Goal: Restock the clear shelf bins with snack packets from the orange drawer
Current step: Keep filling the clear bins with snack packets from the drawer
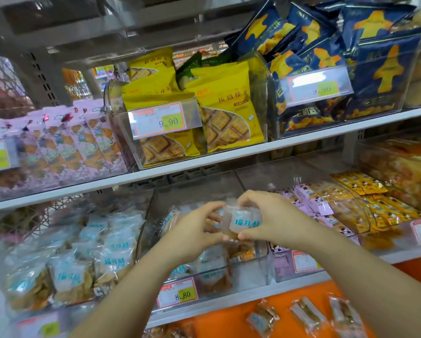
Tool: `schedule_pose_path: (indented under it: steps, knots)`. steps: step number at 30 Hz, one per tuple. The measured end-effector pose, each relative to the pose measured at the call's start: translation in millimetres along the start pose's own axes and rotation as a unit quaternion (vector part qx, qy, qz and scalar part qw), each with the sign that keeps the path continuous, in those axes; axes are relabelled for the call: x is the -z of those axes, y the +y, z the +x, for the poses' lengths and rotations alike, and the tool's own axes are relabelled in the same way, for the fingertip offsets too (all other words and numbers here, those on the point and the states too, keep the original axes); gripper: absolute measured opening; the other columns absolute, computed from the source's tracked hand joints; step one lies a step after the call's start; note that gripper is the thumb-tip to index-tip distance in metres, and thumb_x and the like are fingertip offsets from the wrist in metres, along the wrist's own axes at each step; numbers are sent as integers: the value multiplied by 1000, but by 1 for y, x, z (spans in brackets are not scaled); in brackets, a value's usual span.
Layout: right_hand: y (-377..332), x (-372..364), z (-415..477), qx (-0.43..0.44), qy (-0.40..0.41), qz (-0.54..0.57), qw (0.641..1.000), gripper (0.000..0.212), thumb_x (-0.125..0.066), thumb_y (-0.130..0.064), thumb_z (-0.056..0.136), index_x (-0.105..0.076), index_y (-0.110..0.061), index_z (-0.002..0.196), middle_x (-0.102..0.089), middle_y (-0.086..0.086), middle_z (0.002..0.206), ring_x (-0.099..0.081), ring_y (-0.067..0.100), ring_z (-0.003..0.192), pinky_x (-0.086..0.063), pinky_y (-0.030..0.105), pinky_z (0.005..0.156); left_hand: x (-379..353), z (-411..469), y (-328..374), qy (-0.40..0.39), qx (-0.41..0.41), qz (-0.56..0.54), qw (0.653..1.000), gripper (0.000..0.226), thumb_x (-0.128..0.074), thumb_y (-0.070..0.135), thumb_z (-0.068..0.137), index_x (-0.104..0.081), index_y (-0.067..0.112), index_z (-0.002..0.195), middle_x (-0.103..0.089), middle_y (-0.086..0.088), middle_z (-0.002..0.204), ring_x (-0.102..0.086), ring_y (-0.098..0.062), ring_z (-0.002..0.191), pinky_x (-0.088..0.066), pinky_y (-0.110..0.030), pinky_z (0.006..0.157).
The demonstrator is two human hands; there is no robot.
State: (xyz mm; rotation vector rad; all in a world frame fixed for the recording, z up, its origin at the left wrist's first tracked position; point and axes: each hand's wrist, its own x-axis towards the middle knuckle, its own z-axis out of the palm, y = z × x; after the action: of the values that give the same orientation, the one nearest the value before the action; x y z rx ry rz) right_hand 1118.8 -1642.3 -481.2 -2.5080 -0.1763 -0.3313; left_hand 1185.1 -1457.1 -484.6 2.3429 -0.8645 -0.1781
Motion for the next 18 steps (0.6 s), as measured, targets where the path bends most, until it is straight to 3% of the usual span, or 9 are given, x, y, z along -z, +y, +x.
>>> schedule_pose_path:
  steps: [4,7,13,15,18]
  knots:
    - [-4,-5,14,-18,-69,-120,990,57,-80,-41,68,-54,-30,118,-63,-4,116,-58,16,101,-50,34,84,-9,11,-11,-14,4,73,997,64,-78,32,76,-48,27,133,-65,3,111,-61,-9,99,-49,-28,90]
    - [-7,-13,20,-16,-108,-226,968,56,-75,-41,75,-53,-24,123,-62,1,120,-56,22,110,-43,31,90,-19,15,-16,-36,3,109,993,51,-77,33,78,-53,22,122,-64,5,103,-58,-9,91,-47,-24,77]
    - [-12,-16,30,-27,-144,-296,944,54,-73,-43,76,-52,-26,123,-61,-2,121,-51,20,116,-27,35,105,-25,19,-30,-42,26,16,999,63,-80,32,75,-46,23,127,-55,11,102,-57,-8,90,-42,-12,68]
    - [-15,-14,31,-30,-145,-292,945,57,-73,-41,77,-49,-28,128,-58,-2,126,-49,20,120,-27,33,105,-24,15,-36,-58,20,20,998,53,-79,30,76,-47,23,118,-54,12,102,-56,-5,87,-38,-5,64]
    - [-24,-13,33,-24,-149,-304,940,59,-72,-38,80,-47,-29,132,-57,-2,128,-47,20,121,-28,33,106,-22,11,-42,-87,5,81,993,36,-76,19,80,-54,18,109,-61,4,107,-56,-4,83,-39,-10,65]
